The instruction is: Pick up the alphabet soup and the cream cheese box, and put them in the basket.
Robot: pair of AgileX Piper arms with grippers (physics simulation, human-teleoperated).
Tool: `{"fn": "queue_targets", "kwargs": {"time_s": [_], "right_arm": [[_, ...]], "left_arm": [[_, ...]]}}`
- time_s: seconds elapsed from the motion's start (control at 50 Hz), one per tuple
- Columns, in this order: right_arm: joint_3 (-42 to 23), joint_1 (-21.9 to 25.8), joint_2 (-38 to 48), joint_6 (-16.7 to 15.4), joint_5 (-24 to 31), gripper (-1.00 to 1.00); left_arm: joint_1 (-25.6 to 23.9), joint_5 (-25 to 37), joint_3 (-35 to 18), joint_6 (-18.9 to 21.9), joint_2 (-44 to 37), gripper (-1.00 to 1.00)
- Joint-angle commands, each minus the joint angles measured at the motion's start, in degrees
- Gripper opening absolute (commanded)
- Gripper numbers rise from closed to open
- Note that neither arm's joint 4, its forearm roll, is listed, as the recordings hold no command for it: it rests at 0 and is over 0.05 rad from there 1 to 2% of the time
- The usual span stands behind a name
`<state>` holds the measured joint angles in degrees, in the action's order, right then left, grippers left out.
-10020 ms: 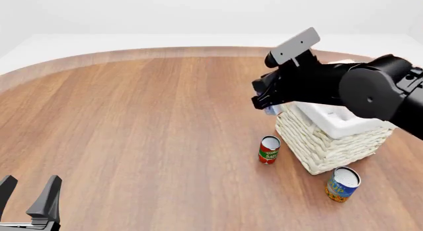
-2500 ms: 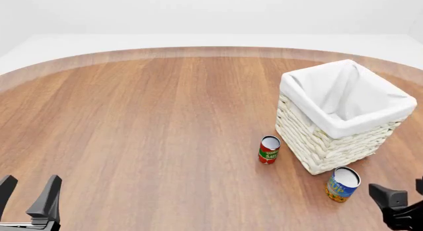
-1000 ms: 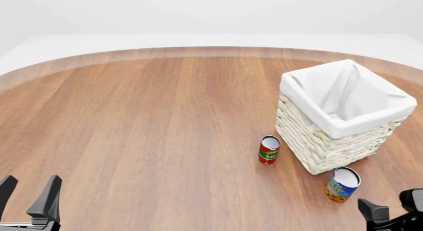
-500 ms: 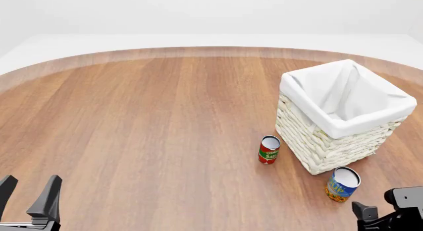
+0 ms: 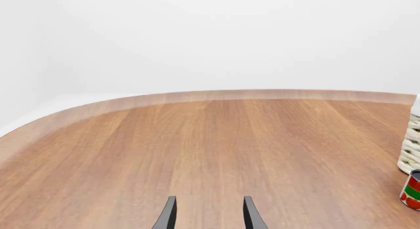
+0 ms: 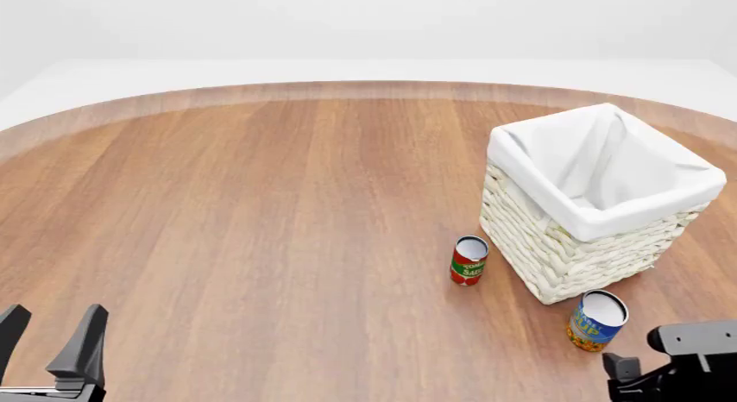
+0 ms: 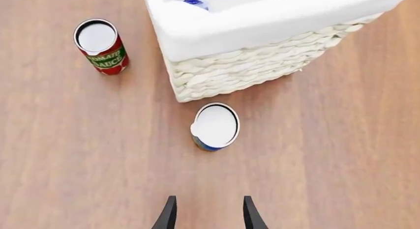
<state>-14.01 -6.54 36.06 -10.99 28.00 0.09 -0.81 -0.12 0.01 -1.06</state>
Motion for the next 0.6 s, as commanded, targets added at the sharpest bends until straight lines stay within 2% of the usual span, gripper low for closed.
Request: {"fn": "queue_targets", "kwargs": {"time_s": [0.02,0.6], "right_arm": [[0.3,-0.2,3.1,-0.2,-2.9,1.00],[-2.1,0.0,10.1,-0.6,-7.7,1.00]], "left_arm": [[0.0,-0.1,0.0,0.0,-0.1,1.00],[0.0,0.1,0.0,0.0,0.1,1.00]]}}
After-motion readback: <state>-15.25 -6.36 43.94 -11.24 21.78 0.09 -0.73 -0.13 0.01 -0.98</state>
